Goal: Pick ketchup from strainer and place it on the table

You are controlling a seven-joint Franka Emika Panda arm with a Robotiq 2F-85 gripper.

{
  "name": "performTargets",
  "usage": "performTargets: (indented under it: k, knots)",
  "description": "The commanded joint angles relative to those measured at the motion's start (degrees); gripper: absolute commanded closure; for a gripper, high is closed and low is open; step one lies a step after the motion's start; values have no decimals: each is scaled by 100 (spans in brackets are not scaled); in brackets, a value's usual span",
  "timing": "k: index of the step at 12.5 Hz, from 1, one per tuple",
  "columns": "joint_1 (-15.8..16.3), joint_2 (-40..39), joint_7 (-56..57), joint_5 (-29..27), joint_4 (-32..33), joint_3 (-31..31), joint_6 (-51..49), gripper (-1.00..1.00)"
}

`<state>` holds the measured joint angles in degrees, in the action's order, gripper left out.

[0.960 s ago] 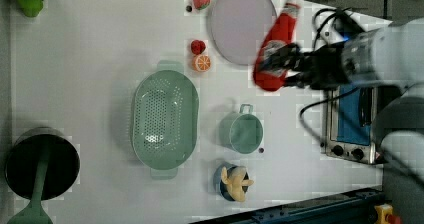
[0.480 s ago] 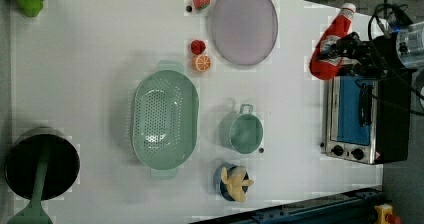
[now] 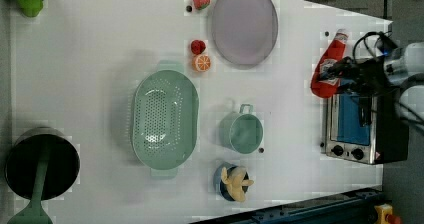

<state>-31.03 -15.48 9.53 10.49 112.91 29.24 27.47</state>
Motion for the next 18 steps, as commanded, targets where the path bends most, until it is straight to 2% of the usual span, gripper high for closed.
performTargets:
  k: [1, 4, 5, 8, 9, 13, 16, 18]
  knots:
    - [269, 142, 352, -58, 761, -4, 898, -18]
    - [270, 40, 347, 151, 1415, -82, 1604, -18]
    - [270, -24, 342, 268, 1561, -97, 1748, -24]
    - [269, -243, 306, 646, 1750, -130, 1977, -87]
    - [260, -209, 307, 649, 1685, -137, 1988, -100]
    - [264, 486, 307, 630, 989, -105, 1749, -100]
    - [274, 1012, 262, 294, 243, 3, 515, -100]
    - [273, 1188, 82, -364, -297, 101, -514, -100]
